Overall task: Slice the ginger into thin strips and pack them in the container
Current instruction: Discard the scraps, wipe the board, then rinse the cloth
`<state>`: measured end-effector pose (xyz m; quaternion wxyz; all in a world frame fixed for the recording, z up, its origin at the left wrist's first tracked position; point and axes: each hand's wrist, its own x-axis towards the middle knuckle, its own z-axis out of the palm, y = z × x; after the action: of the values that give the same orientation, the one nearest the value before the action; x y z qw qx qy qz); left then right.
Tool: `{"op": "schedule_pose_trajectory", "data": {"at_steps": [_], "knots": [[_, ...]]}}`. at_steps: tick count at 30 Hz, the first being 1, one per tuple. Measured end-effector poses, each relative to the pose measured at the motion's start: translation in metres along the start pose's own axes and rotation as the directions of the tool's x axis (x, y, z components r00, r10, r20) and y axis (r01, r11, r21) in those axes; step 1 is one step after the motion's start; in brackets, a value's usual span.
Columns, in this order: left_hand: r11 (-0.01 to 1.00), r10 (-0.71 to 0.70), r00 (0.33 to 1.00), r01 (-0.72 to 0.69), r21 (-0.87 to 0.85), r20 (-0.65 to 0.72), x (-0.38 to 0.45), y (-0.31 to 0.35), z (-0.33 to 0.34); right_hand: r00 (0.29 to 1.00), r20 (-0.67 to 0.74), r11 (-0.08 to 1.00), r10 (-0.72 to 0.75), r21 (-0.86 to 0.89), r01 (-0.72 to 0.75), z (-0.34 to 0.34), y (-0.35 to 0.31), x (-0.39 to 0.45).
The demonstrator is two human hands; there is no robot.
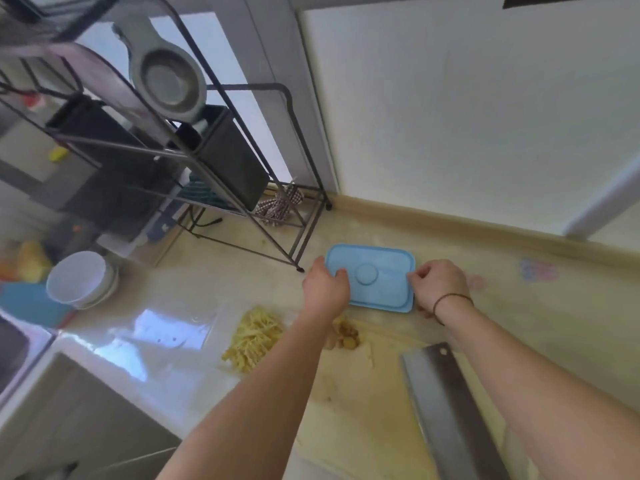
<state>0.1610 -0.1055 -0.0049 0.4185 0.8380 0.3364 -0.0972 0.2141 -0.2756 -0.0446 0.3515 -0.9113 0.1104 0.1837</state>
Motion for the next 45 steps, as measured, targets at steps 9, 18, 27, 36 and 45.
{"op": "schedule_pose_trajectory", "data": {"at_steps": [9,18,27,36,45], "knots": [[0.938,0.117,0.993,-0.099,-0.332,0.036,-0.031,-0.001,-0.037,0.947,-0.3,0.852,0.117,0.52,0.059,-0.034,0.009,-0.065],[0.543,0.076,0.997,-0.055,-0.838,-0.016,-0.067,-0.074,-0.153,0.975,-0.165,0.638,0.152,0.77,0.031,0.016,-0.078,-0.197],[0.919,0.215,0.975,-0.223,-0.326,-0.06,-0.031,-0.162,-0.204,0.979,-0.196,0.886,0.048,0.46,0.049,0.101,-0.083,-0.216],[0.897,0.422,0.904,-0.403,0.183,-0.074,-0.027,-0.192,-0.209,0.967,-0.248,0.98,0.057,0.198,-0.007,0.134,-0.079,-0.221],[0.89,0.413,0.91,-0.409,0.202,0.022,-0.018,-0.206,-0.207,0.959,-0.278,0.988,0.044,0.155,0.0,0.139,-0.073,-0.215]]}}
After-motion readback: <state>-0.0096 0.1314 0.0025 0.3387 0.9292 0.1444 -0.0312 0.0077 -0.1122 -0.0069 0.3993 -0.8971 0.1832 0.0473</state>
